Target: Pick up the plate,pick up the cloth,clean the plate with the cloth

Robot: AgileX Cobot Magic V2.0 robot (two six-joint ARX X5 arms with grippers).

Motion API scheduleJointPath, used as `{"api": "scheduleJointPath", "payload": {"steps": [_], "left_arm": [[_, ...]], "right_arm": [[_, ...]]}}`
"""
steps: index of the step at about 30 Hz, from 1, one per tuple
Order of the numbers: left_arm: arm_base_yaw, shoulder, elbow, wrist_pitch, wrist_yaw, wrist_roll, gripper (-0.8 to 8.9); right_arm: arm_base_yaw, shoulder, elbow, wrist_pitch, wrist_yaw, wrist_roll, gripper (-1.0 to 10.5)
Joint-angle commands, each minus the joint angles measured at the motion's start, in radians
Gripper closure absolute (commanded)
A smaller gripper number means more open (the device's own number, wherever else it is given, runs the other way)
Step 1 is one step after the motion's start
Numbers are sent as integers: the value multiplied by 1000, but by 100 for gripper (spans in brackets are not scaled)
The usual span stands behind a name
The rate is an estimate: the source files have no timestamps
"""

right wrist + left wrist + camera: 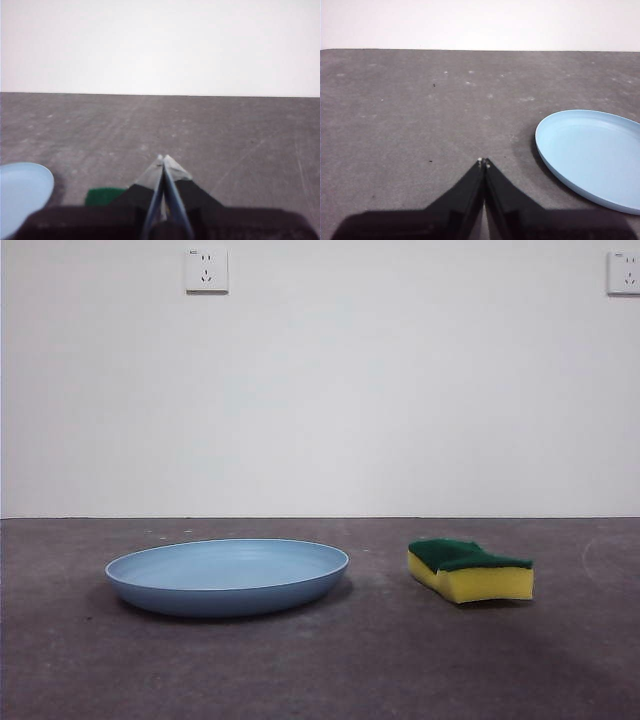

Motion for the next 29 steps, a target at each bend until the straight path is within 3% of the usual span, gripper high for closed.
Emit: {"api": "scheduleJointPath", "payload": {"steps": [1,12,17,29], "left_arm": [[3,-3,-13,0,-1,-3,814],[3,-3,-13,0,-1,-3,814],[3,-3,-13,0,-1,-3,814],[3,-3,-13,0,-1,-3,814]], "right_arm": [[-1,-62,-105,18,-1,-4,946],[0,-219,-271,12,-2,34,946],[0,-219,-271,-68,-1,71,946],[1,-219,-270,-66,6,86,946]]}}
